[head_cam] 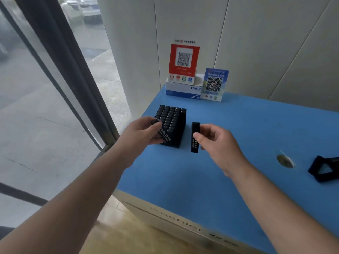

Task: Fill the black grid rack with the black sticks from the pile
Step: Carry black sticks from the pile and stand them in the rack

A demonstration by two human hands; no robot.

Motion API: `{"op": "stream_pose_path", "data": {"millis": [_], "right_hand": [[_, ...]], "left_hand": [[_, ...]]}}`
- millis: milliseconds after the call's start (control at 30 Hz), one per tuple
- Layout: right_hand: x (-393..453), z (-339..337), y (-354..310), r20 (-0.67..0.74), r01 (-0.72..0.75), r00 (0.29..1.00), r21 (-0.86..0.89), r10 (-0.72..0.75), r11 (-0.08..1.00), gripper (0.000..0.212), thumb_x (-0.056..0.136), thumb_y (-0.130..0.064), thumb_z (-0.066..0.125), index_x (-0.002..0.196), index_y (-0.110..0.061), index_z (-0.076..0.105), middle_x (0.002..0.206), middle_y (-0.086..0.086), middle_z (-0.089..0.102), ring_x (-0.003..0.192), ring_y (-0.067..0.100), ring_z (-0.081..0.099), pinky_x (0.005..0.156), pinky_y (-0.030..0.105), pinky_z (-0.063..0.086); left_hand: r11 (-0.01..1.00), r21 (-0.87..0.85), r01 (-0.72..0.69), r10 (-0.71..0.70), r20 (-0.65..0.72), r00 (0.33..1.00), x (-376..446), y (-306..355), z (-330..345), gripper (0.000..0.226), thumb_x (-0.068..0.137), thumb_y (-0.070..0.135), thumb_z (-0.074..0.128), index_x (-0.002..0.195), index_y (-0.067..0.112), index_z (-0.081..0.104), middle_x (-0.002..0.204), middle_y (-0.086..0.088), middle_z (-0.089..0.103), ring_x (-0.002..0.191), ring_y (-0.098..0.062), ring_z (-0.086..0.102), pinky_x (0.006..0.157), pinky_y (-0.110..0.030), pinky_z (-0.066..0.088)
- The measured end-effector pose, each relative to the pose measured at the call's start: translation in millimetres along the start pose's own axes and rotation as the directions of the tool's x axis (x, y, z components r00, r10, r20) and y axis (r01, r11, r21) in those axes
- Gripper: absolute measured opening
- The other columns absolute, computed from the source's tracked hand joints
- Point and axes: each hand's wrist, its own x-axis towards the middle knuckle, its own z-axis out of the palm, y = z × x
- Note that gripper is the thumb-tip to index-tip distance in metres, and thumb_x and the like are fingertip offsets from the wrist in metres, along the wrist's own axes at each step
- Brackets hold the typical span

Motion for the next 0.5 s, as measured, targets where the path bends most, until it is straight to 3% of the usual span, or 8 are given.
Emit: {"op": "stream_pose_path", "data": {"millis": [200,300,400,500], "right_hand": [[33.8,6.3,3.4,-0.038,-0.025,0.999,-0.006,0.025,1.0,0.012,0.093,-0.016,0.069,0.095,-0.028,0.072,0.093,-0.009,0.075,0.084,0.004,0.067,0.084,0.032,0.056],[47.2,9.0,6.6,-0.07,-0.017,0.998,-0.112,0.009,0.994,0.011,0.092,-0.016,0.071,0.095,-0.026,0.072,0.091,-0.006,0.074,0.082,0.009,0.065,0.086,0.034,0.055],[57.8,12.3,10.7,-0.145,-0.048,0.989,-0.172,0.023,0.984,0.011,0.091,-0.015,0.071,0.095,-0.026,0.071,0.09,-0.005,0.073,0.083,0.014,0.066,0.085,0.033,0.054],[64.5,19.3,14.5,-0.235,-0.089,0.97,-0.13,0.056,0.988,0.014,0.091,-0.014,0.072,0.092,-0.029,0.071,0.088,-0.011,0.073,0.082,0.01,0.066,0.082,0.027,0.054]], "left_hand": [[0.988,0.153,0.001,-0.001,0.004,1.0,48.5,2.5,-6.8,0.015,0.092,0.022,0.067,0.106,0.024,0.073,0.093,0.001,0.076,0.086,-0.018,0.075,0.099,-0.049,0.051],[0.963,0.256,-0.079,0.056,0.095,0.994,79.9,9.0,-4.8,0.02,0.09,0.019,0.07,0.107,0.03,0.072,0.089,0.006,0.076,0.083,-0.011,0.074,0.089,-0.031,0.055],[0.887,0.392,-0.243,0.184,0.181,0.966,113.3,14.8,1.4,0.023,0.086,0.022,0.074,0.103,0.037,0.068,0.088,0.013,0.073,0.078,-0.001,0.068,0.072,-0.011,0.048],[0.784,0.492,-0.377,0.256,0.298,0.92,144.8,13.0,9.1,0.019,0.085,0.022,0.075,0.099,0.032,0.067,0.087,0.019,0.068,0.077,0.009,0.062,0.072,-0.003,0.043]]}}
